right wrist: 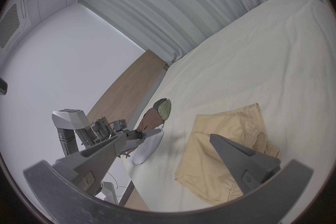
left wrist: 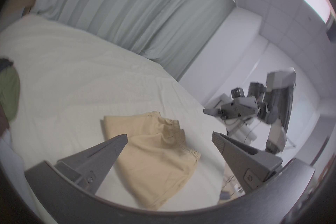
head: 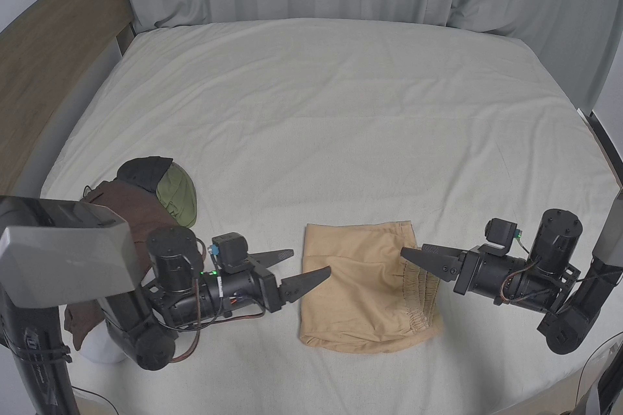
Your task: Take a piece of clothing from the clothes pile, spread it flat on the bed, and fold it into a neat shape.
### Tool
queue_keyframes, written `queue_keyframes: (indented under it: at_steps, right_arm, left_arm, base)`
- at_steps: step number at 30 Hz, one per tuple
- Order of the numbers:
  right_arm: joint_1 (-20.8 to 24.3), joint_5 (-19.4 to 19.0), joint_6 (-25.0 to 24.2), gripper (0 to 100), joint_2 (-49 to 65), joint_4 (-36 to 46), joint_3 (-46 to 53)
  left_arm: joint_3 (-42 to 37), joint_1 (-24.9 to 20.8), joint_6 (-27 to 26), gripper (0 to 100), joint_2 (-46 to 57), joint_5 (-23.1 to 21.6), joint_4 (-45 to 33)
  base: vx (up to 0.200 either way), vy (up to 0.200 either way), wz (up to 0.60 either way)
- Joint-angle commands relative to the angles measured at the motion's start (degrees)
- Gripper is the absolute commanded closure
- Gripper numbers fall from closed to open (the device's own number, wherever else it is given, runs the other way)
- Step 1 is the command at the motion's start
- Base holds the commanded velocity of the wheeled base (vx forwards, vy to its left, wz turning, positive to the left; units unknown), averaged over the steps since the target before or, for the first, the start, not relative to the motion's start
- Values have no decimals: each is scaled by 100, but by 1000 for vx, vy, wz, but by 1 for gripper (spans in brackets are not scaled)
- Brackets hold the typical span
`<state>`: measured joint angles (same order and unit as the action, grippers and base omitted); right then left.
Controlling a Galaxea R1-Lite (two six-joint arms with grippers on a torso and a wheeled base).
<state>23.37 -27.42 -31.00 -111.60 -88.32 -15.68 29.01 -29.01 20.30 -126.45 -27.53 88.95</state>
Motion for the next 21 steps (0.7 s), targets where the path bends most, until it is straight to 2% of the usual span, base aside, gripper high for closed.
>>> queue_keyframes:
  at_steps: [1,2,7,13,15,18,21]
  right_arm:
    - [124,43,-20,0,-107,-1,82]
    - [150,43,-29,0,-116,-1,82]
    - [265,52,-20,0,-142,-1,91]
    - [370,114,-20,0,-221,-1,109]
    - [379,193,-11,0,-265,-1,126]
    - [379,202,-11,0,-309,-1,126]
    - [388,202,-20,0,-344,-1,188]
  left_arm:
    - [-757,581,-1019,0,534,-491,-1]
    - [-924,792,-1494,0,657,-675,-1]
    - [-1293,1082,-2223,0,929,-816,-1]
    - [-1513,1337,-2425,0,1132,-1158,8]
    - [-1460,1478,-2715,0,1149,-1343,8]
    - [-1530,1425,-2935,0,1360,-1642,-10]
    - [-1478,1451,-2953,0,1448,-1668,-10]
  base:
    - [0,0,0]
    - [0,0,0]
    - [0,0,0]
    - [0,0,0]
    - [0,0,0]
    - [0,0,0]
    - [0,0,0]
